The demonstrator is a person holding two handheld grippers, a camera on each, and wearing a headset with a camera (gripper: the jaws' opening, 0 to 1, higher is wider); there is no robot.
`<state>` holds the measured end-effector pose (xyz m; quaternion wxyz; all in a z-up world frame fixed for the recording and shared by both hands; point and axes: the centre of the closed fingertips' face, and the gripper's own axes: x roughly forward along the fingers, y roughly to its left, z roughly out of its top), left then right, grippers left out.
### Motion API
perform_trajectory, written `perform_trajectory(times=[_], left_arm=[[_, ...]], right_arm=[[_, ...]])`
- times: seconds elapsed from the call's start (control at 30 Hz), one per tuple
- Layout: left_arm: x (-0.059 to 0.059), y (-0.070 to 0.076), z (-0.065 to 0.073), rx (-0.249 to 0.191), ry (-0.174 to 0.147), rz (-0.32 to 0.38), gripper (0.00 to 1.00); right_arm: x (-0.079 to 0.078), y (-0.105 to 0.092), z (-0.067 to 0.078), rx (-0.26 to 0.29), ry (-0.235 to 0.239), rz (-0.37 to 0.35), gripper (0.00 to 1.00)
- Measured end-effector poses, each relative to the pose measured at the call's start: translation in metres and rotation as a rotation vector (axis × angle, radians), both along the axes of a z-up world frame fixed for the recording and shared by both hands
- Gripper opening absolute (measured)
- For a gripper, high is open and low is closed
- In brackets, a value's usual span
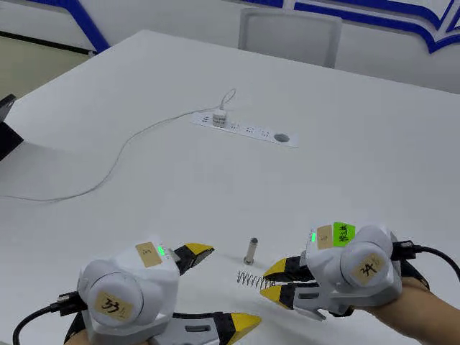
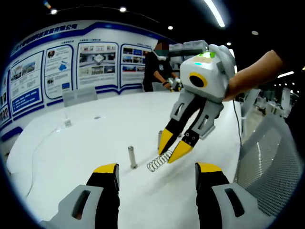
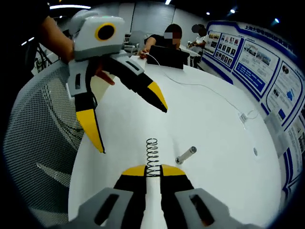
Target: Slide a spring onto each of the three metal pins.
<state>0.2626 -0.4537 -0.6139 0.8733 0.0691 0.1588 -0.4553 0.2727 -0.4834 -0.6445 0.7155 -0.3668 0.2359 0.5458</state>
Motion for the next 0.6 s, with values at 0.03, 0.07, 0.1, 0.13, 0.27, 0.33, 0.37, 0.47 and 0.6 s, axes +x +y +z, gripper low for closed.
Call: perform_trajectory(times=[0.03,0.07,0.1,0.13,0.27,0.33,0.37,0.47,0.6], left_arm=[[0.0,-0.001,0.001,0.006,-0.01,-0.013,0.62],[-0.002,-0.003,0.0,0.024,-0.015,-0.039,0.6],[-0.004,-0.004,-0.002,0.038,-0.013,-0.052,0.59],[-0.005,-0.005,-0.004,0.059,-0.015,-0.071,0.58],[-0.008,-0.011,0.002,0.07,-0.049,-0.11,0.5],[-0.009,-0.013,0.007,0.086,-0.106,-0.133,0.41],[-0.011,-0.014,0.006,0.093,-0.106,-0.144,0.36],[-0.018,-0.017,0.0,0.128,-0.103,-0.19,0.29],[-0.024,-0.022,-0.002,0.165,-0.125,-0.23,0.26]], right_arm=[[-0.001,-0.001,0.002,-0.008,-0.01,0.005,0.11],[-0.004,0.0,0.004,0.004,0.0,0.001,0.11],[-0.006,0.0,0.006,0.008,0.007,0.003,0.11],[-0.009,0.001,0.01,0.018,0.015,0.012,0.11],[-0.018,0.003,0.019,0.034,0.009,0.038,0.11],[-0.024,0.004,0.021,0.022,0.001,0.067,0.11],[-0.026,0.004,0.022,0.012,-0.012,0.087,0.11],[-0.031,0.004,0.023,0.001,-0.022,0.097,0.11],[-0.038,0.008,0.027,0.004,-0.027,0.121,0.11]])
